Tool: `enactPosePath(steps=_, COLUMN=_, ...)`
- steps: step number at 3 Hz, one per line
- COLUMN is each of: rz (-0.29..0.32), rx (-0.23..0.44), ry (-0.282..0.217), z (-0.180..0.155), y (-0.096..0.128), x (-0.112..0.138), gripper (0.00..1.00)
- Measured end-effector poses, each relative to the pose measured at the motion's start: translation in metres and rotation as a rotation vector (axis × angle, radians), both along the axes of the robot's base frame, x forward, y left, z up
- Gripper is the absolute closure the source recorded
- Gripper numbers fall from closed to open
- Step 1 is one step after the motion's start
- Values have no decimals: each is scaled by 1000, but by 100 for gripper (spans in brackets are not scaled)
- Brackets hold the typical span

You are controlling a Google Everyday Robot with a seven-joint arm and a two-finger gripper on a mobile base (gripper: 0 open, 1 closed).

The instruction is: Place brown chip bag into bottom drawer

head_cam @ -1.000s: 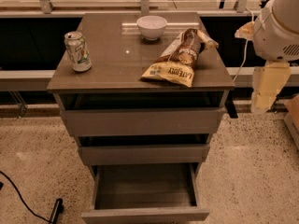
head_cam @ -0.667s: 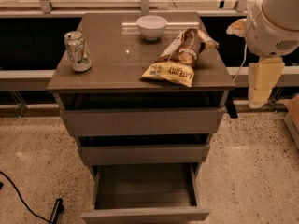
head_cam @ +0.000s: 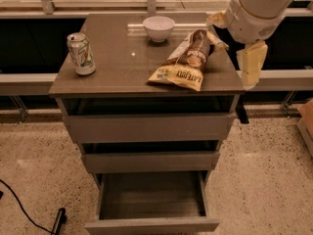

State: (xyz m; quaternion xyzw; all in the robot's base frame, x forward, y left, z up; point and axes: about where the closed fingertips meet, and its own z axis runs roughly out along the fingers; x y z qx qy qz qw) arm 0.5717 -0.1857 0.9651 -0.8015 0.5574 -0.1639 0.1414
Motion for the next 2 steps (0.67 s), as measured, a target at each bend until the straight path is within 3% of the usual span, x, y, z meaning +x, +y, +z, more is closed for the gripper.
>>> enactPosePath(steps=1, rz=139, rx=-29, ry=2, z=-16, y=16, x=37, gripper=0)
enactPosePath(steps=2, rz=274, rx=-69, ry=25, z=-56, y=28, x=87, gripper=2)
